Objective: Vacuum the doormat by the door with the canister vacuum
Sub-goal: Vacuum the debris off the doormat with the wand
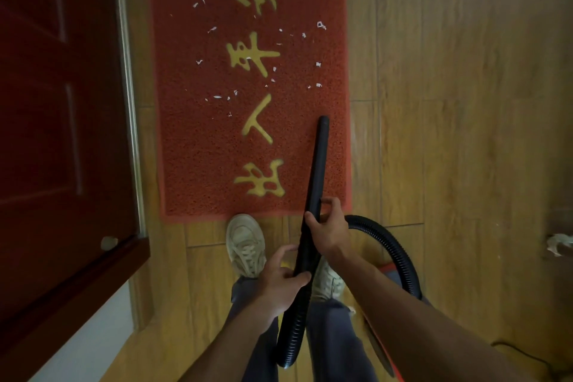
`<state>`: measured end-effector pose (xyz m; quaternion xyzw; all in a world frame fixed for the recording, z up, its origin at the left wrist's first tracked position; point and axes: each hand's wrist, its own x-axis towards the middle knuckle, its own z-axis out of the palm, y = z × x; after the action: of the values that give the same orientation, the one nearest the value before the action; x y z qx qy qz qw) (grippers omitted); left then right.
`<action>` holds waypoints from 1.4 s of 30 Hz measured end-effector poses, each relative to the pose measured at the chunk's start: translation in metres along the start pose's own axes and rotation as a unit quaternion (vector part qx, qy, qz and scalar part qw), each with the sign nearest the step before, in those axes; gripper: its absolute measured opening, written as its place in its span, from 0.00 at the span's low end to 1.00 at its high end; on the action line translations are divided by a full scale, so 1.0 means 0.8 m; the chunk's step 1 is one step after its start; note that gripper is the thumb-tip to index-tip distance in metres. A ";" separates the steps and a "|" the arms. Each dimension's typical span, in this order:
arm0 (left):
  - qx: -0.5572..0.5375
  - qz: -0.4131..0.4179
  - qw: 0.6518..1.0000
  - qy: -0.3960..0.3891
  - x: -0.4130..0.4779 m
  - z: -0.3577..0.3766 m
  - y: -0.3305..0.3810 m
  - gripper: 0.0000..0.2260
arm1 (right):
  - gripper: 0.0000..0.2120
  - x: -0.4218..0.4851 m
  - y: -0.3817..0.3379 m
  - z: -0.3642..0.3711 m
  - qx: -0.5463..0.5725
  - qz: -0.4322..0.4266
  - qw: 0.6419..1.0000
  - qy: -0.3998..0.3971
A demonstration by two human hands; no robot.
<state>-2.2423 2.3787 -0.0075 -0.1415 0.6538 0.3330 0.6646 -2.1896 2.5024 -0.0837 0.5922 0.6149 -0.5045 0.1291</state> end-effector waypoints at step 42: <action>-0.088 0.036 0.990 0.100 0.052 0.086 0.047 0.19 | 0.13 0.086 -0.026 -0.061 -0.003 -0.089 0.993 -0.078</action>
<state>-2.2155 2.4600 -0.0307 -0.2081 0.6902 0.3972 0.5679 -2.2043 2.5853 -0.1039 0.4938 0.6549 -0.5564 0.1330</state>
